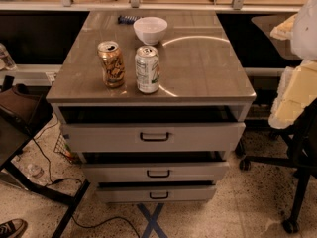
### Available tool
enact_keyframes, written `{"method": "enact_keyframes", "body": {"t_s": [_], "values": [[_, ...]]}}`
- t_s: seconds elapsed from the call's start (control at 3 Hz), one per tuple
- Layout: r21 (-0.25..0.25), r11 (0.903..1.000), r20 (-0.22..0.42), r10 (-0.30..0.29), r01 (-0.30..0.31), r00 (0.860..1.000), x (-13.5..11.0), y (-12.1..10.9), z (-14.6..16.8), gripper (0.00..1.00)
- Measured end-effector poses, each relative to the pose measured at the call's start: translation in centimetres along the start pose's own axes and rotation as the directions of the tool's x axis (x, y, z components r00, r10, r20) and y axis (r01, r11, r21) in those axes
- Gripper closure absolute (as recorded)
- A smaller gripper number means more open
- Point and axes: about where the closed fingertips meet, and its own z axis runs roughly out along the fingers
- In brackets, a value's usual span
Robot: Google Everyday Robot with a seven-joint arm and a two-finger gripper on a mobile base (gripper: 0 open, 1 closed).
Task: Open middle drawer
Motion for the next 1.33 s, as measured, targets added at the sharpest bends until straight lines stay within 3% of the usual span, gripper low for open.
{"method": "enact_keyframes", "body": {"t_s": [0.67, 1.33], "values": [[0.018, 0.9998, -0.01, 0.003, -0.003, 1.0, 0.6, 0.8, 1.5, 0.0], [0.137, 0.9893, -0.061, -0.043, 0.051, 0.997, 2.9, 6.3, 7.5, 0.0]]}}
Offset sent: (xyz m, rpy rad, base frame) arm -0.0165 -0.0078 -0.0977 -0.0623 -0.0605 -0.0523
